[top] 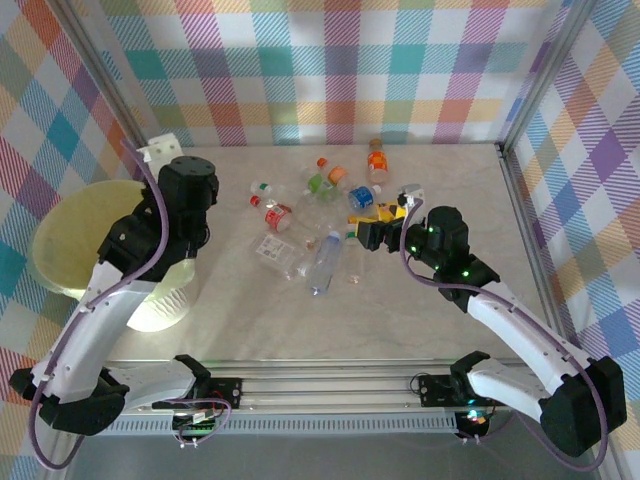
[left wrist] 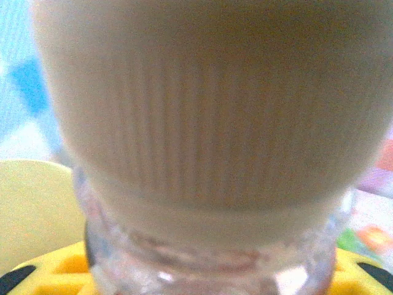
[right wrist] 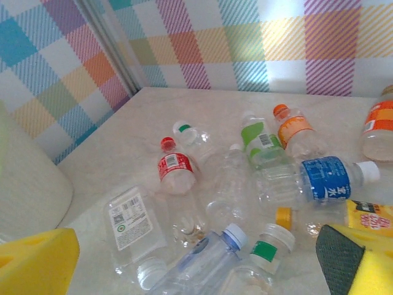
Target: Put the plastic bottles in the bin
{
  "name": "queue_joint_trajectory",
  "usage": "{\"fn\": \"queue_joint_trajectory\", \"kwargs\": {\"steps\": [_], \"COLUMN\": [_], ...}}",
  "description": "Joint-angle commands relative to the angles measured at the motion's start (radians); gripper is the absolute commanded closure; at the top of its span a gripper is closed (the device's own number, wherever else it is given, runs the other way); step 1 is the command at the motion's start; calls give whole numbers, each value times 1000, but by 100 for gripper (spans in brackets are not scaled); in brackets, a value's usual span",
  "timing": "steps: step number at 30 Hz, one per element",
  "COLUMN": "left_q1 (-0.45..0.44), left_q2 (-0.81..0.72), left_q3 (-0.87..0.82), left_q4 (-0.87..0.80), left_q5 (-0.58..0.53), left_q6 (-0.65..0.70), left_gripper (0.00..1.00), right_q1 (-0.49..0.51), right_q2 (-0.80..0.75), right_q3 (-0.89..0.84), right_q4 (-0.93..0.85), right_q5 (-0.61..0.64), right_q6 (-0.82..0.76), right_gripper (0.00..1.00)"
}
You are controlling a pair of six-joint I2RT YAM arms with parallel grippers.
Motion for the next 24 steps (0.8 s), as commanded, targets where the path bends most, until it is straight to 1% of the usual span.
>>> {"fn": "queue_joint_trajectory", "kwargs": {"steps": [1, 2, 5, 6, 8, 9, 11, 14, 16, 18, 22, 24], "left_q1": [99, 146, 312, 361, 441, 487, 551, 637, 715, 768, 809, 834], "left_q2": [-26, -40, -88, -103, -117, -115, -118, -108, -81, -55, -14, 9], "left_q3": [-23, -41, -82, -95, -105, -99, -106, -145, -154, -153, -181, -196], "left_q4": [-49, -38, -47, -52, -78, -110, -147, -166, -181, -196, -191, -177], "left_q5": [-206, -179, -49, -25, 61, 122, 208, 241, 301, 341, 297, 294], "left_q6": [102, 116, 112, 112, 105, 92, 76, 75, 75, 71, 59, 67], "left_gripper": [52, 52, 52, 52, 50, 50, 50, 50, 50, 50, 50, 50], "right_q1": [4, 4, 5, 4, 4, 3, 4, 4, 3, 4, 4, 4], "right_q2": [4, 8, 17, 19, 24, 27, 35, 49, 56, 62, 69, 70], "right_q3": [-2, -1, 9, 10, 15, 19, 27, 41, 46, 52, 55, 55], "right_q4": [-3, -4, -1, -2, -2, -5, -11, -19, -18, -19, -20, -19], "right_q5": [44, 42, 36, 37, 46, 51, 56, 54, 48, 42, 42, 41], "right_q6": [20, 24, 27, 28, 26, 25, 21, 19, 18, 14, 10, 11], "right_gripper": [0, 0, 0, 0, 0, 0, 0, 0, 0, 0, 0, 0]}}
